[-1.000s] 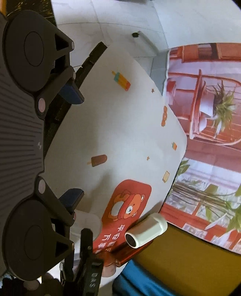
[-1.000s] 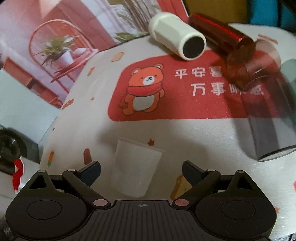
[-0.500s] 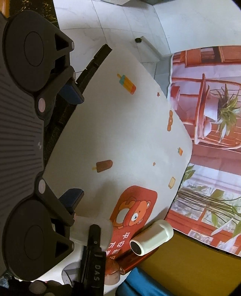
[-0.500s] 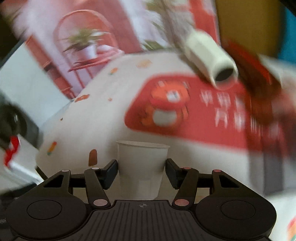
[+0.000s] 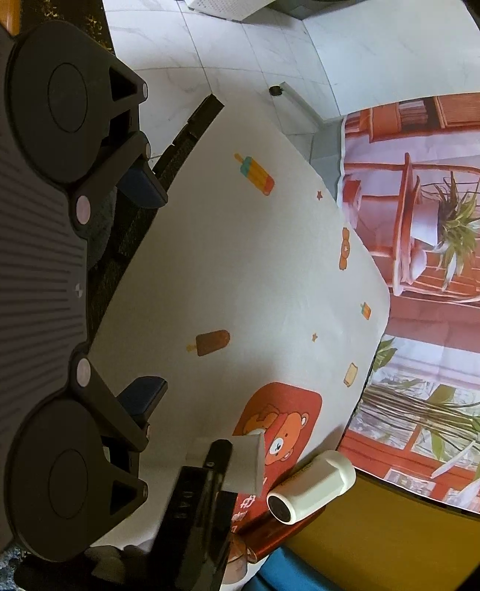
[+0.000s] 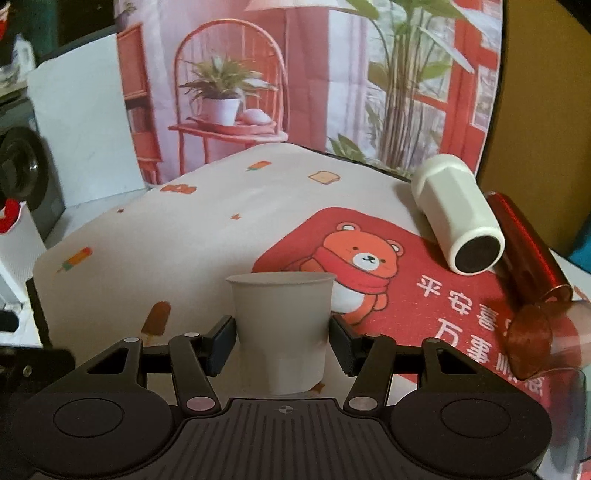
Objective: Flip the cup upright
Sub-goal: 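Lower the paper cup rim-up onto the mat and open the right gripper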
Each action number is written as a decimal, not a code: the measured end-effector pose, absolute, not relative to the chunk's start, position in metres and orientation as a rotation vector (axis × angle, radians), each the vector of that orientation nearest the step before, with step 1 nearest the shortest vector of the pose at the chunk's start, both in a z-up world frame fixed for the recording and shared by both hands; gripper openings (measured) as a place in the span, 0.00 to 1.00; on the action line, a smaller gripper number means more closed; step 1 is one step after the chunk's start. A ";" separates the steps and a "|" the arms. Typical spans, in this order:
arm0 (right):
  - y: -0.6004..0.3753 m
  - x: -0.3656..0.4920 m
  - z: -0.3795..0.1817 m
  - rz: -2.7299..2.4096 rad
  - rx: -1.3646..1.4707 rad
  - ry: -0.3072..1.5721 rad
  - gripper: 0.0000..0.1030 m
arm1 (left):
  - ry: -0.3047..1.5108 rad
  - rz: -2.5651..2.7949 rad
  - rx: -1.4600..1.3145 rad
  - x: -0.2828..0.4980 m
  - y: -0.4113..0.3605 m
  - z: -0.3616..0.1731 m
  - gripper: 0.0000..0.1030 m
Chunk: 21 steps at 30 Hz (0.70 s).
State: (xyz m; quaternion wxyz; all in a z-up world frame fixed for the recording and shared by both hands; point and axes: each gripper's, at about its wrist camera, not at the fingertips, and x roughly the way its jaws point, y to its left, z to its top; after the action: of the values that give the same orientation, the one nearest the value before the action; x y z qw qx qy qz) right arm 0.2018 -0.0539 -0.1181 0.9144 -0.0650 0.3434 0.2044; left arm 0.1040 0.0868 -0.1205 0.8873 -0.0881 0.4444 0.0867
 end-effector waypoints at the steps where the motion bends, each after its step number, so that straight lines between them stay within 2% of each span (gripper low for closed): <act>1: -0.054 0.200 -0.118 0.423 -0.132 0.706 0.50 | 0.928 0.181 -0.182 0.105 0.087 -0.121 0.96; 13: -0.074 0.182 -0.121 0.442 -0.018 0.766 0.52 | 0.955 0.175 -0.156 0.108 0.083 -0.122 0.96; 14: -0.077 0.179 -0.120 0.442 -0.006 0.763 0.54 | 0.953 0.171 -0.151 0.108 0.082 -0.122 0.96; 16: -0.085 0.174 -0.118 0.423 0.024 0.770 0.67 | 0.947 0.164 -0.136 0.107 0.079 -0.119 0.96; 17: -0.089 0.172 -0.117 0.411 0.038 0.775 0.71 | 0.947 0.162 -0.129 0.107 0.077 -0.118 0.96; 19: -0.097 0.169 -0.115 0.398 0.061 0.792 0.91 | 0.946 0.158 -0.118 0.105 0.074 -0.116 0.96; 21: -0.103 0.162 -0.111 0.387 0.069 0.788 0.95 | 0.948 0.155 -0.105 0.104 0.070 -0.114 0.96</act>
State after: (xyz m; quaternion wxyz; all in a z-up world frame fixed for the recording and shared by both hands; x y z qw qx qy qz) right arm 0.1616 -0.1031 -0.1110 0.9046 0.0335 0.3815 0.1871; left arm 0.1040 0.0700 -0.1136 0.8855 -0.0504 0.4558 0.0746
